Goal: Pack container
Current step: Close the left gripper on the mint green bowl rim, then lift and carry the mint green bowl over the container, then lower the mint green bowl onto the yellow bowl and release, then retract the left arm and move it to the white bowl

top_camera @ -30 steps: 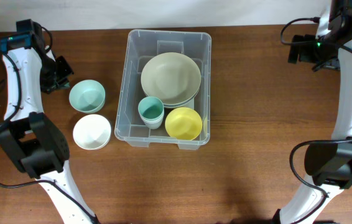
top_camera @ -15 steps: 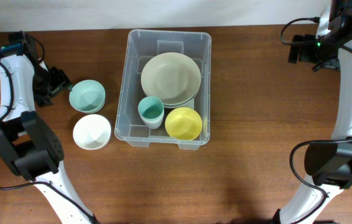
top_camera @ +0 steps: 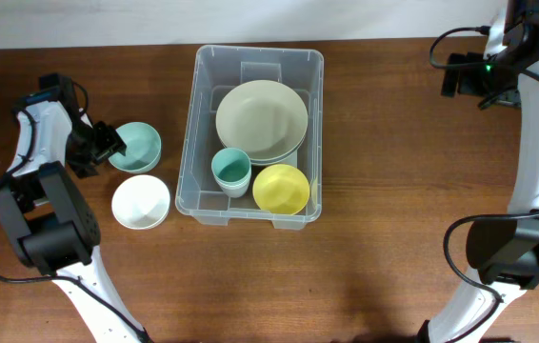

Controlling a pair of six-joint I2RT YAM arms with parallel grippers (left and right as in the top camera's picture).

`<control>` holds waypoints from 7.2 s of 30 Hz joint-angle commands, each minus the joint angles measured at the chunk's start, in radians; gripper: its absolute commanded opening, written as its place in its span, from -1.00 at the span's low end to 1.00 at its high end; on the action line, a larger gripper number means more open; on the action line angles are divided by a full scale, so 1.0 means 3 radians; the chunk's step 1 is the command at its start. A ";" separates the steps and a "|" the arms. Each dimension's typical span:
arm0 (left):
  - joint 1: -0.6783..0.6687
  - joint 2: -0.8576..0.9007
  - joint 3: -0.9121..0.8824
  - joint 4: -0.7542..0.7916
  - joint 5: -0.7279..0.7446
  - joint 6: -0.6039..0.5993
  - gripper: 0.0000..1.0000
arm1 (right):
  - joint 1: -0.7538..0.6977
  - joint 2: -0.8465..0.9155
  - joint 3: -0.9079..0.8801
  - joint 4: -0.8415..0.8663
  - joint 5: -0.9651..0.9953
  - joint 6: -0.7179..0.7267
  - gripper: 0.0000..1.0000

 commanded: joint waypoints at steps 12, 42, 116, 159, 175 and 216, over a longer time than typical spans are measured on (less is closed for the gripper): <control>-0.0156 0.0024 -0.0037 0.0182 0.0009 0.0015 0.22 | -0.0013 -0.0009 -0.0011 0.0000 0.0018 -0.0009 0.98; -0.0039 0.0023 0.0289 0.0201 -0.0015 0.0001 -0.99 | -0.0013 -0.0009 -0.0011 0.0001 0.0018 -0.0009 0.98; -0.3103 0.0018 0.1701 -0.1930 -0.0539 0.0395 -0.99 | -0.0013 -0.0009 -0.0011 0.0001 0.0018 -0.0009 0.98; -0.2860 -0.1761 -0.0829 0.0022 -0.0422 0.0179 -0.99 | -0.0013 -0.0009 -0.0011 0.0001 0.0018 -0.0009 0.98; -0.2997 -0.1418 -0.0847 0.0210 -0.0444 0.0165 -0.99 | -0.0013 -0.0009 -0.0011 0.0001 0.0018 -0.0009 0.98; -0.1254 -0.1896 0.0600 -0.1445 -0.1409 -0.0745 -0.47 | -0.0013 -0.0009 -0.0011 0.0001 0.0018 -0.0009 0.98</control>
